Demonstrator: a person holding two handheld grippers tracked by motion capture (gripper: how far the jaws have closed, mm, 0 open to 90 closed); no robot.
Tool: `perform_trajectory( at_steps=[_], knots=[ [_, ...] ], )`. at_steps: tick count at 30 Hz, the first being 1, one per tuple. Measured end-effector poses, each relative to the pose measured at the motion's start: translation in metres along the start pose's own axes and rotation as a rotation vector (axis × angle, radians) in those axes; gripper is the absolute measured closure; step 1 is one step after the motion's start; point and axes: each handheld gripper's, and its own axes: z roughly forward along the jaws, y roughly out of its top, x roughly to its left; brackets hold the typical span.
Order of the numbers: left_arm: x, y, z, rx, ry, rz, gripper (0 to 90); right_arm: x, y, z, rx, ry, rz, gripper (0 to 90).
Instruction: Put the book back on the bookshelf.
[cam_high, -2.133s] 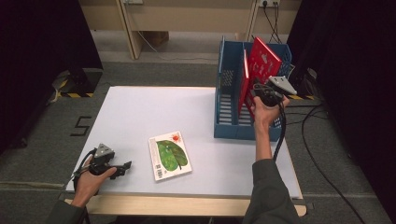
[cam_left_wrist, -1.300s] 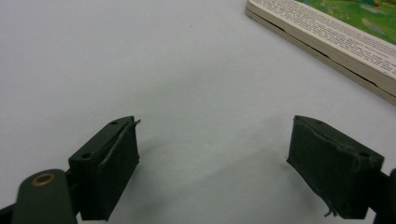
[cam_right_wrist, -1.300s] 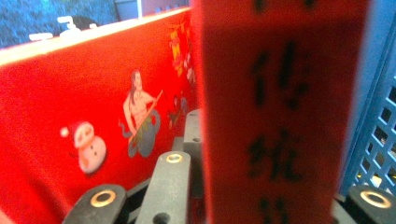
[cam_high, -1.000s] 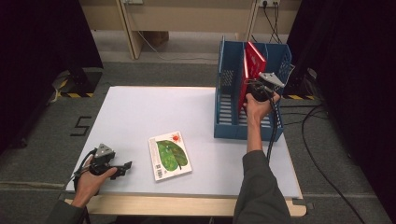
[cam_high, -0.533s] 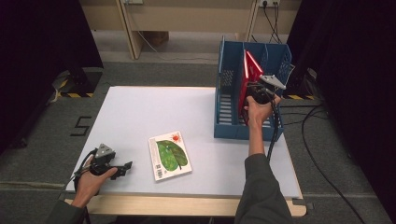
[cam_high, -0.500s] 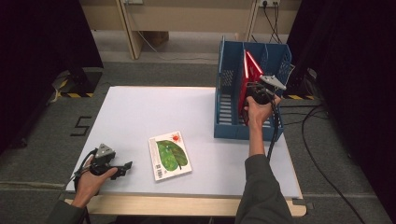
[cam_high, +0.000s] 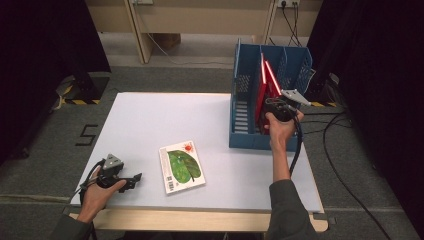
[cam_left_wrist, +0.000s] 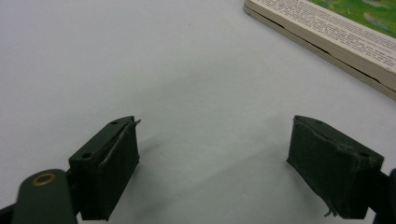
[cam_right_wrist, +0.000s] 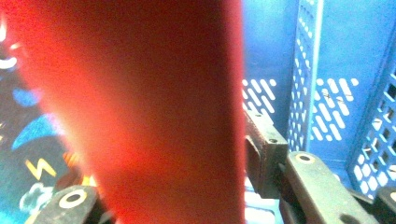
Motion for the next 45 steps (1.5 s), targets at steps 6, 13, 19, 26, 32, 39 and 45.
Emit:
perform_trajectory(
  at_steps=[6, 13, 19, 26, 32, 39, 45],
  knots=[
    [0.0, 0.0, 0.0, 0.002, 0.001, 0.0, 15.4, 0.003, -0.003, -0.011, 0.017, 0.024, -0.038, 64.2],
    [0.0, -0.001, 0.0, 0.005, 0.0, 0.004, 15.4, 0.007, -0.009, -0.031, 0.048, 0.057, -0.097, 63.0],
    [0.001, -0.001, -0.001, 0.009, 0.0, 0.004, 15.5, 0.007, -0.021, -0.041, 0.072, 0.088, -0.104, 65.3],
    [0.001, -0.001, 0.0, 0.015, 0.001, 0.004, 15.5, 0.002, -0.028, -0.04, 0.072, 0.106, -0.024, 68.0],
    [0.001, -0.001, 0.0, 0.01, 0.002, 0.002, 15.5, 0.006, -0.024, -0.027, 0.078, 0.124, -0.015, 67.1],
    [0.001, -0.001, 0.0, 0.015, -0.002, 0.005, 15.5, 0.006, -0.02, -0.015, 0.082, 0.121, -0.028, 67.3],
    [0.001, -0.001, 0.0, 0.01, 0.0, 0.001, 15.5, 0.007, -0.023, -0.018, 0.089, 0.121, -0.024, 67.5]
  ],
)
